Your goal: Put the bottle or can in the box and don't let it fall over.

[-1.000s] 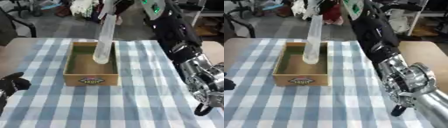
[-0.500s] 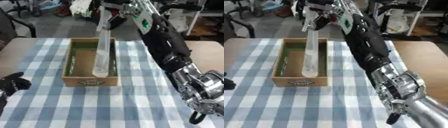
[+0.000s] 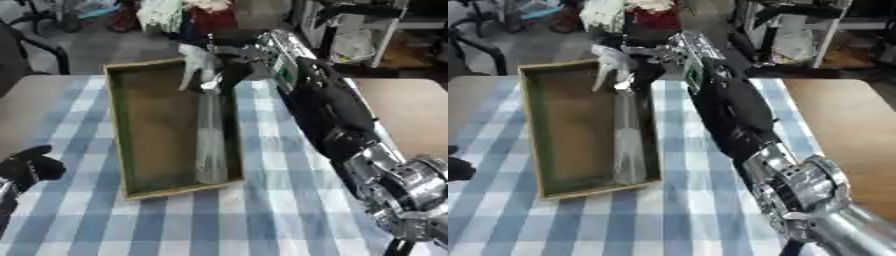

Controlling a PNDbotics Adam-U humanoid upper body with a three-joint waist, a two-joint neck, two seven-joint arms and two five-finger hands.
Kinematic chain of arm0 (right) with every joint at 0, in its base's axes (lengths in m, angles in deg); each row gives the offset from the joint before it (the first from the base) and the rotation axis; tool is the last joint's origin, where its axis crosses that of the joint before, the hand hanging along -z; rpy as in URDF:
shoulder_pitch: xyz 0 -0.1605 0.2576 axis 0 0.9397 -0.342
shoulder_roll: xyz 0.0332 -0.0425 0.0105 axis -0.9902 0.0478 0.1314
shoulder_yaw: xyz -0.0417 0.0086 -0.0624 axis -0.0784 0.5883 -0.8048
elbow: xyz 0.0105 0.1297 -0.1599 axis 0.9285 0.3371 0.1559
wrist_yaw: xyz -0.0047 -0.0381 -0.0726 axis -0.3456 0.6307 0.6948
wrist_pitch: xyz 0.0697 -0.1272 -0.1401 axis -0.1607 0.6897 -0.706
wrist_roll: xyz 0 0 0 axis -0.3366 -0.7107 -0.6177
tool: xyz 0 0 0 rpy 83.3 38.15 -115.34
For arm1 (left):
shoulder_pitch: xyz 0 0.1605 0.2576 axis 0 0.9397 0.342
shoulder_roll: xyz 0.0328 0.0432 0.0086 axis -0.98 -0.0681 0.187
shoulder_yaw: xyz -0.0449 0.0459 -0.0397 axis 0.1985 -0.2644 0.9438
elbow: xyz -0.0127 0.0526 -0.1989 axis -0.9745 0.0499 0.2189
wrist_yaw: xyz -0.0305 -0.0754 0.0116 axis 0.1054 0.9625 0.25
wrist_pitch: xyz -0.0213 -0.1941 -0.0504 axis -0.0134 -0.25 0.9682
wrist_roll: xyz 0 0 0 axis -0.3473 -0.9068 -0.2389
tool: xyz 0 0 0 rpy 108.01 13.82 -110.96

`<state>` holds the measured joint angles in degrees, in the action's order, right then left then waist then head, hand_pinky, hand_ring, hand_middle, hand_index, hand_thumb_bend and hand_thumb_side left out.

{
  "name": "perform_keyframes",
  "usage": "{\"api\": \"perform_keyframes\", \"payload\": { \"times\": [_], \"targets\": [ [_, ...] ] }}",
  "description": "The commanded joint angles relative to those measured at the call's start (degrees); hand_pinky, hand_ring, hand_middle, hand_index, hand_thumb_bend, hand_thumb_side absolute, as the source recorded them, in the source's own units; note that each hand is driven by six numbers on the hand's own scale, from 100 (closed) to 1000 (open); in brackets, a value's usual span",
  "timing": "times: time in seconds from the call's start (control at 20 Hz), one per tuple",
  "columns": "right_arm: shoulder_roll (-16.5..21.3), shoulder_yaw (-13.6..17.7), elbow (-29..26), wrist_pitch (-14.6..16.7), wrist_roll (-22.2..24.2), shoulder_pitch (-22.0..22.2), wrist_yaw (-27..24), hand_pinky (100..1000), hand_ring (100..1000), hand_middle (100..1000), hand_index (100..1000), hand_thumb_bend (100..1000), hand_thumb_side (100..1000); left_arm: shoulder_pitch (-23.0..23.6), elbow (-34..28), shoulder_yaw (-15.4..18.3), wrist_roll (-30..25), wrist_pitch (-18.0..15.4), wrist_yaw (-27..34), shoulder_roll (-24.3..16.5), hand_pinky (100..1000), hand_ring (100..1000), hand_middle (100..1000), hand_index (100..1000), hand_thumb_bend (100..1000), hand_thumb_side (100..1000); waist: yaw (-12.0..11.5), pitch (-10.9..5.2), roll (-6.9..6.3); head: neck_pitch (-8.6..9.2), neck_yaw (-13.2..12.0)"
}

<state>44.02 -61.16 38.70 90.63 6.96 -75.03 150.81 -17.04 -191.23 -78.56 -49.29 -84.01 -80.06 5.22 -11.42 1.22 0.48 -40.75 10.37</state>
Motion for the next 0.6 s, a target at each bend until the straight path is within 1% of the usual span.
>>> {"api": "perform_keyframes", "payload": {
  "times": [0.05, 0.1, 0.15, 0.2, 0.3, 0.4, 0.45, 0.5, 0.55, 0.6],
  "targets": [
    [0.5, 0.6, -1.3, 2.9, 0.0, -1.3, -1.8, 1000, 1000, 1000, 1000, 259, 703, -0.4, -0.6, 0.0, 0.0, -0.1, 0.0, -0.2, 746, 703, 633, 867, 120, 977, 0.0, -0.43, -0.21, 0.22, 0.0],
    [0.6, 0.6, -1.2, 2.9, -0.9, -1.4, -2.5, 1000, 1000, 1000, 1000, 257, 700, -0.4, -0.6, 0.0, 0.0, -0.1, 0.0, -0.2, 746, 703, 633, 867, 120, 977, 0.0, -0.44, -0.18, 0.23, 0.0],
    [0.8, 0.5, -1.0, 2.8, -1.7, -1.6, -3.2, 1000, 1000, 1000, 1000, 217, 710, -0.4, -0.6, 0.0, 0.0, 0.0, 0.0, -0.2, 746, 703, 633, 867, 120, 977, 0.0, -0.45, -0.16, 0.26, -0.1],
    [1.0, 0.5, -0.9, 2.7, -2.4, -1.7, -4.0, 1000, 1000, 1000, 1000, 232, 681, -0.4, -0.5, 0.0, 0.0, 0.0, 0.0, -0.2, 746, 703, 633, 867, 120, 977, 0.0, -0.46, -0.15, 0.30, -0.1],
    [1.6, 0.7, -1.1, 2.5, -3.6, -2.2, -5.5, 1000, 1000, 1000, 1000, 207, 666, -0.4, -0.5, 0.0, 0.0, 0.0, 0.0, -0.3, 746, 704, 633, 867, 120, 977, 0.0, -0.49, -0.12, 0.35, -0.2],
    [2.3, 1.2, -1.9, 2.3, -4.9, -2.7, -7.2, 1000, 1000, 990, 1000, 188, 626, -0.3, -0.5, 0.0, 0.0, 0.0, 0.0, -0.3, 746, 704, 633, 867, 121, 978, 0.1, -0.52, -0.09, 0.38, -0.3],
    [2.7, 1.6, -2.4, 2.2, -5.6, -3.0, -8.1, 1000, 999, 973, 1000, 161, 599, -0.3, -0.5, 0.1, 0.1, 0.0, 0.0, -0.3, 746, 704, 633, 867, 121, 979, 0.2, -0.53, -0.08, 0.37, -0.4],
    [3.1, 2.0, -3.1, 2.0, -6.5, -3.3, -8.9, 1000, 990, 964, 1000, 122, 592, -0.2, -0.4, 0.1, 0.1, 0.0, 0.0, -0.3, 746, 704, 633, 867, 121, 979, 0.3, -0.55, -0.06, 0.36, -0.5],
    [3.6, 2.3, -4.0, 1.8, -7.3, -3.5, -9.8, 1000, 977, 953, 1000, 104, 550, -0.2, -0.4, 0.1, 0.1, 0.0, 0.0, -0.3, 746, 704, 632, 867, 121, 979, 0.4, -0.58, -0.03, 0.30, -0.5],
    [4.2, 2.6, -5.0, 1.6, -8.2, -3.7, -10.7, 1000, 974, 949, 1000, 103, 533, -0.1, -0.4, 0.1, 0.1, 0.0, 0.0, -0.4, 746, 704, 632, 867, 121, 979, 0.5, -0.62, 0.00, 0.23, -0.6]
  ]
}}
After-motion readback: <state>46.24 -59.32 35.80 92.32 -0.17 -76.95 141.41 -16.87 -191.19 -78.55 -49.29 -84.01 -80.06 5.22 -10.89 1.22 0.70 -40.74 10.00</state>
